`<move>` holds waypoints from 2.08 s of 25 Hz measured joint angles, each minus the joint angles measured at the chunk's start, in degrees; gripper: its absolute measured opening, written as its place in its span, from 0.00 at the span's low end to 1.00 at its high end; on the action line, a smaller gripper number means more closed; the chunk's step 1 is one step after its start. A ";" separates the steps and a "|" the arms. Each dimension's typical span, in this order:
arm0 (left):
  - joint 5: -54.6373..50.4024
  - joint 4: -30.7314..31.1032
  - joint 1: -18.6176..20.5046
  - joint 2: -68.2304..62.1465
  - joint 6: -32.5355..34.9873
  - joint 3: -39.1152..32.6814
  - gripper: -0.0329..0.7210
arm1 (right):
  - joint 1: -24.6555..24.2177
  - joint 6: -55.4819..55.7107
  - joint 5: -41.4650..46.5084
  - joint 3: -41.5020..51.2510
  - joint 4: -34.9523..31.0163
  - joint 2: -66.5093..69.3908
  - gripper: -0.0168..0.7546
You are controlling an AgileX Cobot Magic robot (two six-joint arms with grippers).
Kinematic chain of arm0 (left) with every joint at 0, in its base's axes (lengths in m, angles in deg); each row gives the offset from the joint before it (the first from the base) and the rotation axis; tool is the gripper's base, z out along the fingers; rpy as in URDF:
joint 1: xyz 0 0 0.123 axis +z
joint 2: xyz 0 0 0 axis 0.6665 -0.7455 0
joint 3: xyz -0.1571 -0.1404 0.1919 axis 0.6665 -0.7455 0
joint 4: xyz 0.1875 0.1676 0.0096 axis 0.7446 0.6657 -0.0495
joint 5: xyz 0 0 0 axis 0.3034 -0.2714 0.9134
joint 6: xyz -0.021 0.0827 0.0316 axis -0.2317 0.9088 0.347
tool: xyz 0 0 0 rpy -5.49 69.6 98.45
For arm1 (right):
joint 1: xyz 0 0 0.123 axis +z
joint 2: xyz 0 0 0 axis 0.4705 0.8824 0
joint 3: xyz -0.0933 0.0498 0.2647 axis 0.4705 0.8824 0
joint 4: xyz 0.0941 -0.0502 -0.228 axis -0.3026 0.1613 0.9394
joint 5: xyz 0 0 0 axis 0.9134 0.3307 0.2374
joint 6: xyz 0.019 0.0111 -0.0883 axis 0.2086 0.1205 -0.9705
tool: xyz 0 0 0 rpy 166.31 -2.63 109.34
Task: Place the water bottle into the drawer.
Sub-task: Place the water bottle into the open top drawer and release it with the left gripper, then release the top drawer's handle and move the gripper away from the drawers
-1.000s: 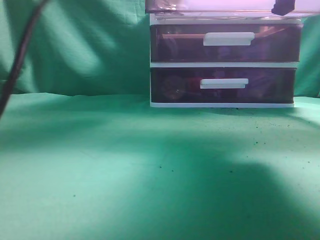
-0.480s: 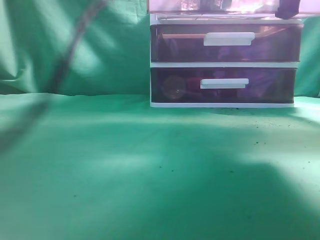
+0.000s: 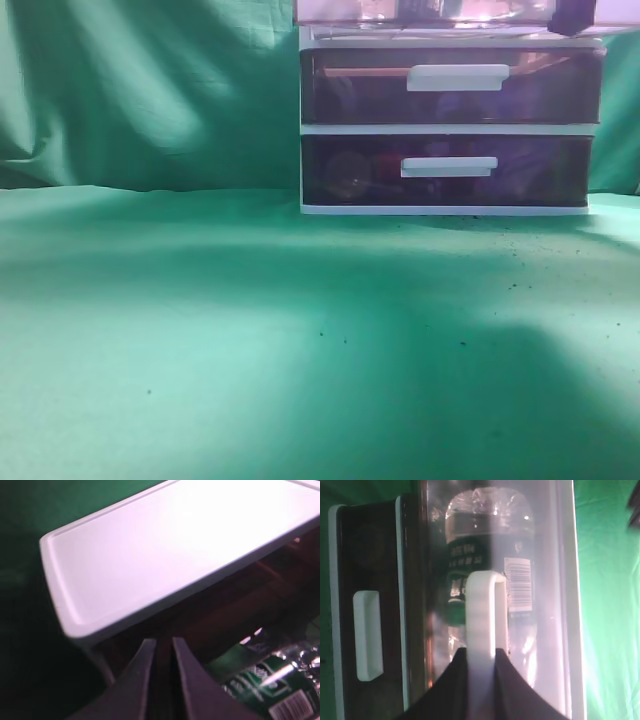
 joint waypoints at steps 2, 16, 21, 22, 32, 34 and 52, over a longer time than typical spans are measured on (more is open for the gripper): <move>-6.50 -1.07 0.00 3.59 0.00 0.00 0.04 | 0.00 0.00 0.96 -0.94 0.00 0.19 0.14; -25.01 -5.16 0.00 24.00 5.16 -12.79 0.04 | -5.96 0.31 11.39 -18.22 5.86 8.12 0.14; -20.28 -10.63 0.00 34.22 5.16 -26.95 0.04 | -6.20 1.02 13.13 -24.73 6.86 12.58 0.14; -19.58 -11.70 0.00 36.44 5.16 -29.98 0.04 | -6.20 1.05 13.27 -25.76 6.86 13.54 0.14; -14.92 -16.48 0.00 51.93 5.16 -49.11 0.04 | -6.60 3.98 13.38 -31.90 7.60 18.56 0.14; -14.64 -16.48 0.00 52.66 5.16 -49.86 0.04 | -6.60 5.24 13.38 -31.90 8.10 18.56 0.14; -13.02 -16.13 0.00 52.88 5.16 -50.18 0.04 | -3.05 11.48 20.73 -32.69 7.08 18.56 0.72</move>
